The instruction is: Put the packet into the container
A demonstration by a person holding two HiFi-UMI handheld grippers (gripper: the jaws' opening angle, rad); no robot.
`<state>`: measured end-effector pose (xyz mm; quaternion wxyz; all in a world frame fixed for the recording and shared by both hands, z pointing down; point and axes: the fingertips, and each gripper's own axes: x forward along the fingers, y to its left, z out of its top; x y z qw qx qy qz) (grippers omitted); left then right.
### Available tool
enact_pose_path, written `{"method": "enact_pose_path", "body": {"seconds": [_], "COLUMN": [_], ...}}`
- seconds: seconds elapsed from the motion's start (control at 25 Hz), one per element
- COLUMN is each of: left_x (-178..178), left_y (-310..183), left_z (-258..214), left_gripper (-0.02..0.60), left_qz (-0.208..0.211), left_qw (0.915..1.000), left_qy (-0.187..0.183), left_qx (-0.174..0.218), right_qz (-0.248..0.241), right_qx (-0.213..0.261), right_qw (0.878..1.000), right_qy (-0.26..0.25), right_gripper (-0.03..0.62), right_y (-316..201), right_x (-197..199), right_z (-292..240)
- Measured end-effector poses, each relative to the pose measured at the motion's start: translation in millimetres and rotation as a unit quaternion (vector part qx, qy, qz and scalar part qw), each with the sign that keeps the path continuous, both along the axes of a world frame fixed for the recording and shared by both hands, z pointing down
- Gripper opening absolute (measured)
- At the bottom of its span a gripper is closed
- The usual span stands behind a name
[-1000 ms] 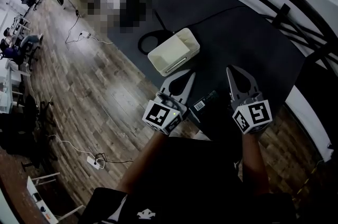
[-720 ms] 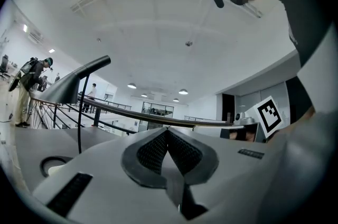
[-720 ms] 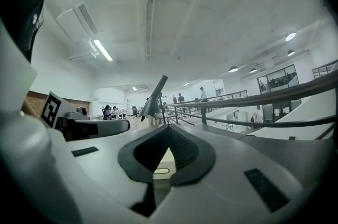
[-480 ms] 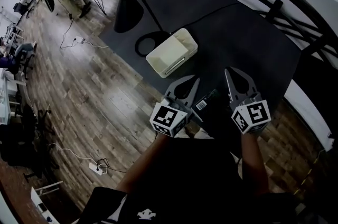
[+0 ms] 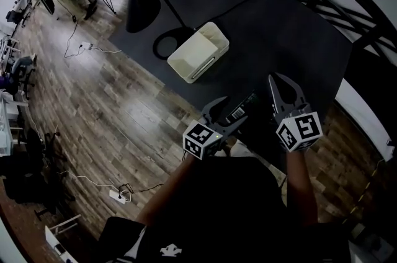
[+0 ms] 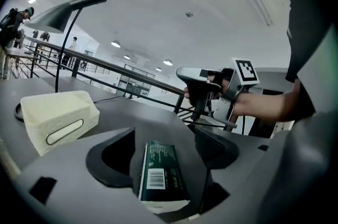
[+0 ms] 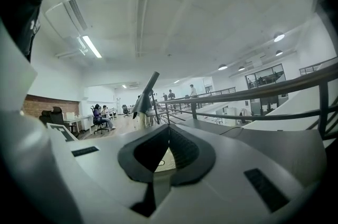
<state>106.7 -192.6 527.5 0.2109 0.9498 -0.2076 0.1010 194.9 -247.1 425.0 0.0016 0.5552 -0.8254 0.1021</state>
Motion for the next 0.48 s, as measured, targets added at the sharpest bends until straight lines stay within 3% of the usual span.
{"method": "enact_pose_path", "body": {"seconds": [0.12, 0.2, 0.48], "left_x": [1.7, 4.7, 29.7], "left_y": [7.0, 13.2, 33.2], "left_z": [26.0, 45.3, 101.0], "left_gripper": [0.532, 0.594, 0.598], "left_qz": [0.001, 0.01, 0.059], "left_qw": [0.9995, 0.9976, 0.9814], "left_qy": [-0.033, -0.068, -0.181], "left_qx": [0.0, 0.006, 0.026], "right_qz": [0.008, 0.015, 0.026], "right_qx": [-0.01, -0.016, -0.03], "right_qw": [1.0, 1.0, 0.999], "right_qy": [0.0, -0.002, 0.008], "right_gripper": [0.005, 0.005, 0.005], "right_y": [3.2, 5.1, 11.7], "right_x": [2.5, 4.6, 14.8], "right_z": [5.7, 8.3, 10.2]}}
